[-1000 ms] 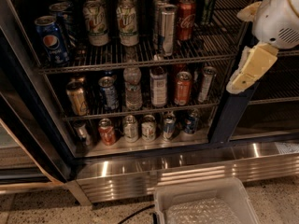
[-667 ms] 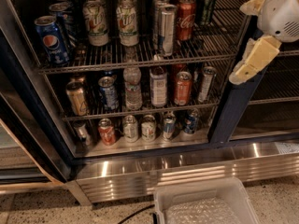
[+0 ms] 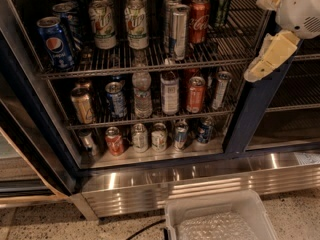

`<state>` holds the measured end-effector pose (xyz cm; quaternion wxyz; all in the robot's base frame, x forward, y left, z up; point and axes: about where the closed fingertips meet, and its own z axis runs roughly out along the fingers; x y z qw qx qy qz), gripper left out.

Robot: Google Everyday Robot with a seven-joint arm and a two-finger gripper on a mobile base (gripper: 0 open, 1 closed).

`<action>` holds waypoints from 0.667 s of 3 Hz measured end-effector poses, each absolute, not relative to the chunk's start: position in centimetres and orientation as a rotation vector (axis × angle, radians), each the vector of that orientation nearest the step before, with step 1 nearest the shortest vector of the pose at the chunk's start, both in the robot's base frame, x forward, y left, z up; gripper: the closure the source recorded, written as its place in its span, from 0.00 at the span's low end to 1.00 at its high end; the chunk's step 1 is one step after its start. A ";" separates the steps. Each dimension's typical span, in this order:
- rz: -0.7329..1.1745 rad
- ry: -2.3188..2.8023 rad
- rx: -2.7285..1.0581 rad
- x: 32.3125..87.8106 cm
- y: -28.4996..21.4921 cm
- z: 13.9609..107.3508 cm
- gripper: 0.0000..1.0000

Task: Pick coke can from top shelf of fridge

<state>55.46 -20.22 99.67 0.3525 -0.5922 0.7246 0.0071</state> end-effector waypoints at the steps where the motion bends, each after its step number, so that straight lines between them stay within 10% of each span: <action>1: 0.021 1.891 -1.483 55.5 -18.8 99.5 0.00; 2: 0.022 1.908 -1.428 55.5 -16.8 99.4 0.00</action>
Offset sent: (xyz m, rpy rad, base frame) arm 0.0009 0.0535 -0.0061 0.0793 -0.0174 -0.1286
